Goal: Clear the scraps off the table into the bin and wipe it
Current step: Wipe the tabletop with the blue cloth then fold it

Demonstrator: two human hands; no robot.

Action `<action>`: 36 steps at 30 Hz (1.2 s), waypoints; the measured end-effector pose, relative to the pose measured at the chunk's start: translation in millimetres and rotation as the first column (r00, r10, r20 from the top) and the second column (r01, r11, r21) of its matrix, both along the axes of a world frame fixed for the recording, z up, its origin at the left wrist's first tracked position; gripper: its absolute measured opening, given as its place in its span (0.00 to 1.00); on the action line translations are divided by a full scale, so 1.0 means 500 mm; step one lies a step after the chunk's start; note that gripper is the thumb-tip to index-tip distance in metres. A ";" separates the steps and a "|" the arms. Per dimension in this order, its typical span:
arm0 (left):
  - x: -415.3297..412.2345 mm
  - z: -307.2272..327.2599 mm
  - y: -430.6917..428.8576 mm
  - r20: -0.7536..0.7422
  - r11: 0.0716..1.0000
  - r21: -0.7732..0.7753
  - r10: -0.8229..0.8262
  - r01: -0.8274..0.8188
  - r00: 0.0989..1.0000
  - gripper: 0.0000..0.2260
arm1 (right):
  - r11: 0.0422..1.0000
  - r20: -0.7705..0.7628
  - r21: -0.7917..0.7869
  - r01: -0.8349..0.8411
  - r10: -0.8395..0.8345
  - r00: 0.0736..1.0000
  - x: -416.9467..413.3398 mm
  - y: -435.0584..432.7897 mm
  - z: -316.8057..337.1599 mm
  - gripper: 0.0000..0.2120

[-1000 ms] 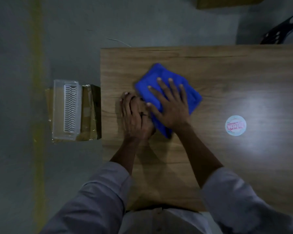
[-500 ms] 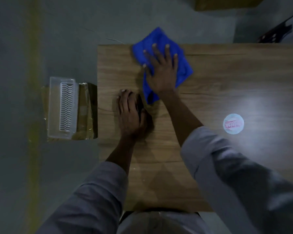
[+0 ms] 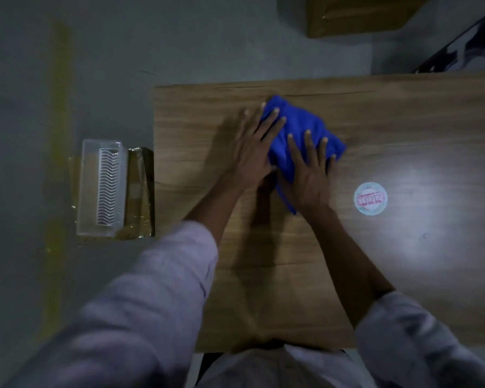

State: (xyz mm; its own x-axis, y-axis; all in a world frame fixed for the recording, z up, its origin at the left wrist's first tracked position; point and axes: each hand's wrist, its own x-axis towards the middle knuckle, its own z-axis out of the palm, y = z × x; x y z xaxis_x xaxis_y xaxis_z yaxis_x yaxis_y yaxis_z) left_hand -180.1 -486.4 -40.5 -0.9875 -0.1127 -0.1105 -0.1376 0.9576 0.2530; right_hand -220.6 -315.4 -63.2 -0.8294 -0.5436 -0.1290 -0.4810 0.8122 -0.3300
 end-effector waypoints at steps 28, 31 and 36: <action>0.273 0.196 0.102 0.338 0.989 0.042 0.122 -0.144 0.933 0.10 | 0.775 0.251 -0.192 -0.602 0.632 0.733 0.067 0.070 0.180 0.17; 0.165 0.191 0.059 0.065 0.989 0.006 0.148 -0.149 0.987 0.22 | 0.851 -0.007 -0.200 -0.485 0.493 0.870 -0.014 0.028 0.196 0.21; 0.111 0.073 0.038 0.167 0.981 0.126 0.127 -0.149 0.978 0.29 | 0.930 0.190 -0.073 -0.361 0.368 0.910 -0.046 -0.029 0.076 0.24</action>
State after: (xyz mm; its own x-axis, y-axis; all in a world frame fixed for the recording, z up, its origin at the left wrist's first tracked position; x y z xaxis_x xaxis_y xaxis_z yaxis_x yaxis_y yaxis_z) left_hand -124.8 -467.5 -4.0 -0.9324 -0.2192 -0.2874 -0.3143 0.8843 0.3454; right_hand -243.7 -329.8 -25.3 -0.5322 -0.8106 -0.2443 -0.6635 0.5786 -0.4743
